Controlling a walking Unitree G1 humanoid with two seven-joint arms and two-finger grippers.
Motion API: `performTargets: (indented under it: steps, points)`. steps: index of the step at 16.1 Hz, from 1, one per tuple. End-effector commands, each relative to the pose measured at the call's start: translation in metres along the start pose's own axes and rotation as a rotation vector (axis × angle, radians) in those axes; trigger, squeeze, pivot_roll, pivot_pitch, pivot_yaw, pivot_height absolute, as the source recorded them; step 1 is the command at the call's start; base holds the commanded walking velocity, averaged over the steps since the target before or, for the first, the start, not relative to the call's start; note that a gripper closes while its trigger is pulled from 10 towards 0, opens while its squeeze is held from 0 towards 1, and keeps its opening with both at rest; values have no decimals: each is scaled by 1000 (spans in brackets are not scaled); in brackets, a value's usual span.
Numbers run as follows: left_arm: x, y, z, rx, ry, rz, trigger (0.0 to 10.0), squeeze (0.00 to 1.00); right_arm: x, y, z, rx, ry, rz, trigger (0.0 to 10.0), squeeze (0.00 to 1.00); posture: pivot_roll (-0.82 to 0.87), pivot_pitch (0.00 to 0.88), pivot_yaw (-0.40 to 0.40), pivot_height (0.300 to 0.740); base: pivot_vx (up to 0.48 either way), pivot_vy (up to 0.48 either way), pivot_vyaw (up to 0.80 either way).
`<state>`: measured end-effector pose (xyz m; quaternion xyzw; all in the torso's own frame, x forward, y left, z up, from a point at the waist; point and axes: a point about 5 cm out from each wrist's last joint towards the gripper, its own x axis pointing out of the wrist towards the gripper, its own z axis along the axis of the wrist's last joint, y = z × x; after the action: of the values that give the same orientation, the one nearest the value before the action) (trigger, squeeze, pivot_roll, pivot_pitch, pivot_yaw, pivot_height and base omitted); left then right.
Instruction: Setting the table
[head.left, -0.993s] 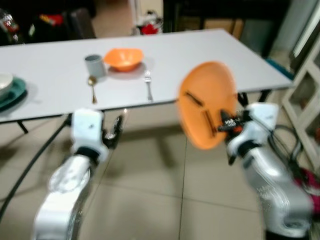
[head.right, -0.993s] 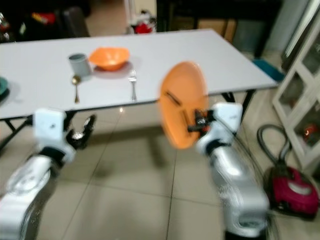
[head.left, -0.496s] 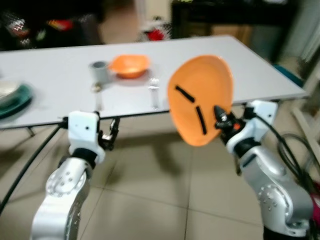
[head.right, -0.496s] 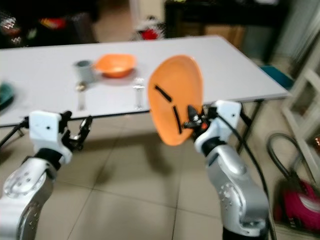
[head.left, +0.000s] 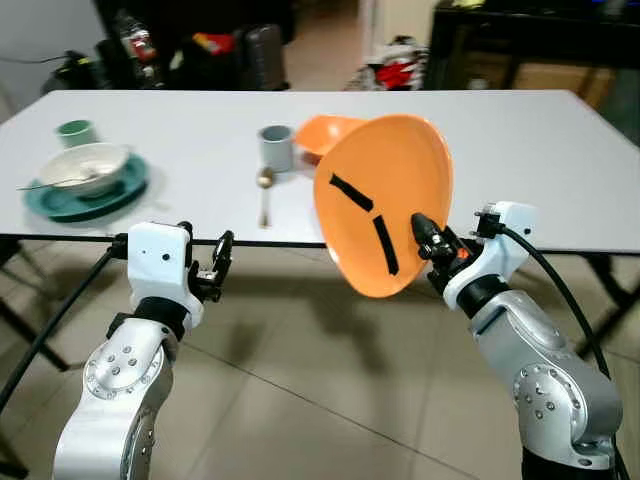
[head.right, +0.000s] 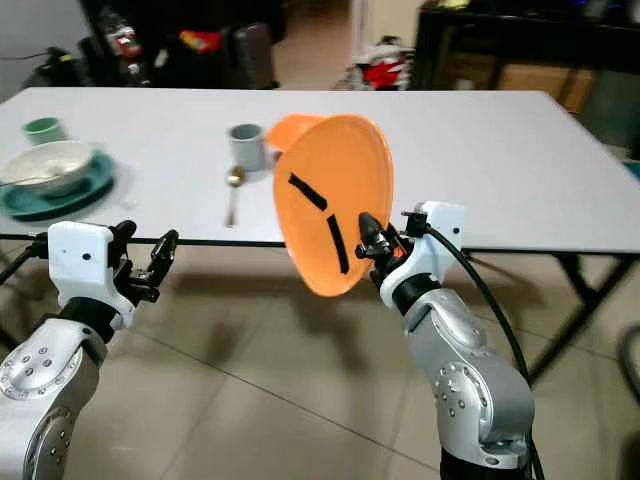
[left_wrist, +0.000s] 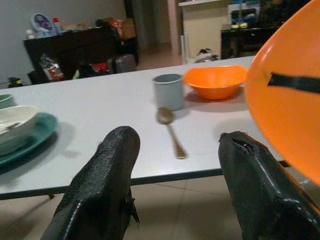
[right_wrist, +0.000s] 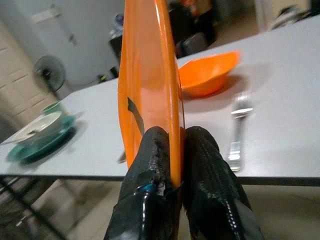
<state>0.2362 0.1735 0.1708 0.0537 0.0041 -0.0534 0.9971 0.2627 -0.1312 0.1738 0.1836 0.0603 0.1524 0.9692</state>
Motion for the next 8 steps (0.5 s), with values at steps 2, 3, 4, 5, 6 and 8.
performTargets:
  steps: [2, 3, 4, 5, 6, 8]
  points:
    - [-2, 1, -1, 7, 11, -14, 10000, 0, 3, 12, 3, 32, 0, 62, 10000, 0, -28, 0, 32, 740, 326, 0, 0]
    - [-3, 0, -1, 7, 11, -17, 10000, 0, 3, 11, 2, 34, 5, 61, 10000, 0, -28, 0, 32, 740, 326, 0, 0]
    - [-3, 0, -1, 5, 11, -19, 10000, 0, 2, 11, 1, 40, 20, 59, 10000, 0, -27, 0, 30, 740, 326, 0, 0]
    - [-3, -1, -1, 4, 11, -20, 10000, 0, 2, 10, 0, 46, 28, 59, 10000, 0, -27, 0, 28, 740, 326, 0, 0]
    - [-4, -1, -1, 4, 11, -21, 10000, 0, 1, 10, -3, 73, 51, 63, 10000, 0, -23, 0, 24, 740, 326, 0, 0]
    - [-6, -1, -1, 6, 11, -22, 10000, 0, 1, 8, -7, 116, 87, 62, 10000, 0, -20, 0, 18, 740, 324, 0, 0]
